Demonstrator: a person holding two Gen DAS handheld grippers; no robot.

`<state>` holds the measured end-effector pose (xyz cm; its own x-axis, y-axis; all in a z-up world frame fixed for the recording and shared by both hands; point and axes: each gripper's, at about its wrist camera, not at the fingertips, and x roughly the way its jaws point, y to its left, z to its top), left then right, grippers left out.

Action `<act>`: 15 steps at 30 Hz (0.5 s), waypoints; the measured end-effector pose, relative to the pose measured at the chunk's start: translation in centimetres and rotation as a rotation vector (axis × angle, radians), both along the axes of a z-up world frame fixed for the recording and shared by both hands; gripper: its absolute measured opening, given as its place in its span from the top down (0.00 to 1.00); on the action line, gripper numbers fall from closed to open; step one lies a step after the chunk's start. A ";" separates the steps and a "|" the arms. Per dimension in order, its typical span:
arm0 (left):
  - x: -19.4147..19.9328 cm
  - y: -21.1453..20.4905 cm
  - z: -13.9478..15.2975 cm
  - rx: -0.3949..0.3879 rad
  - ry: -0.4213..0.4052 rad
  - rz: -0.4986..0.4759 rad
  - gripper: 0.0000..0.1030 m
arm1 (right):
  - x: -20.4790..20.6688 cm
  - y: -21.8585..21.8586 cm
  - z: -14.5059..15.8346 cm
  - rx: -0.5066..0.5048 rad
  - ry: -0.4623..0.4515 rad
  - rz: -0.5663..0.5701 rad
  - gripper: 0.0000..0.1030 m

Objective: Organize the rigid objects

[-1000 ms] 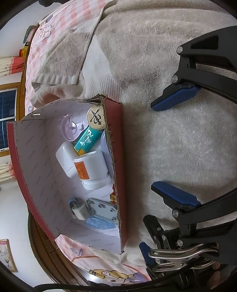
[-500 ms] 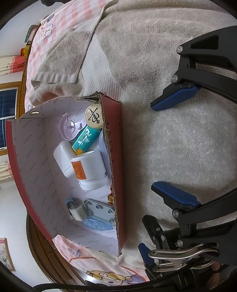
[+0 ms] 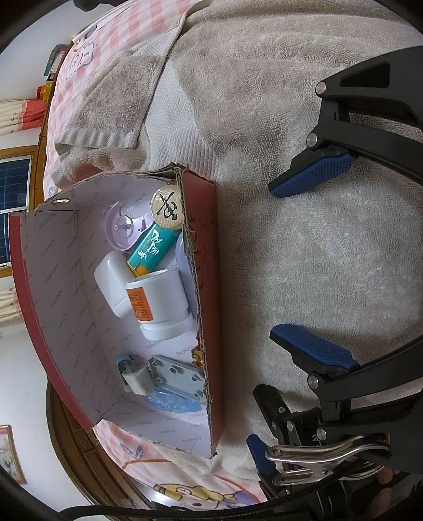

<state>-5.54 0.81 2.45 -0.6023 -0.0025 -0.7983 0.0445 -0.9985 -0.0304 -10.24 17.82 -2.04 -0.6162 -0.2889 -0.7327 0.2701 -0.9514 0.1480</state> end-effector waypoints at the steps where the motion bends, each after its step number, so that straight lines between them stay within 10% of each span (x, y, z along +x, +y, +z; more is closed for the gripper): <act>1: 0.1 0.1 0.0 0.002 -0.002 0.000 0.09 | 0.0 0.0 0.0 0.001 0.000 0.000 0.20; 15: 0.4 0.4 0.2 -0.001 -0.003 -0.004 0.09 | -0.1 -0.2 0.0 -0.001 0.000 0.001 0.20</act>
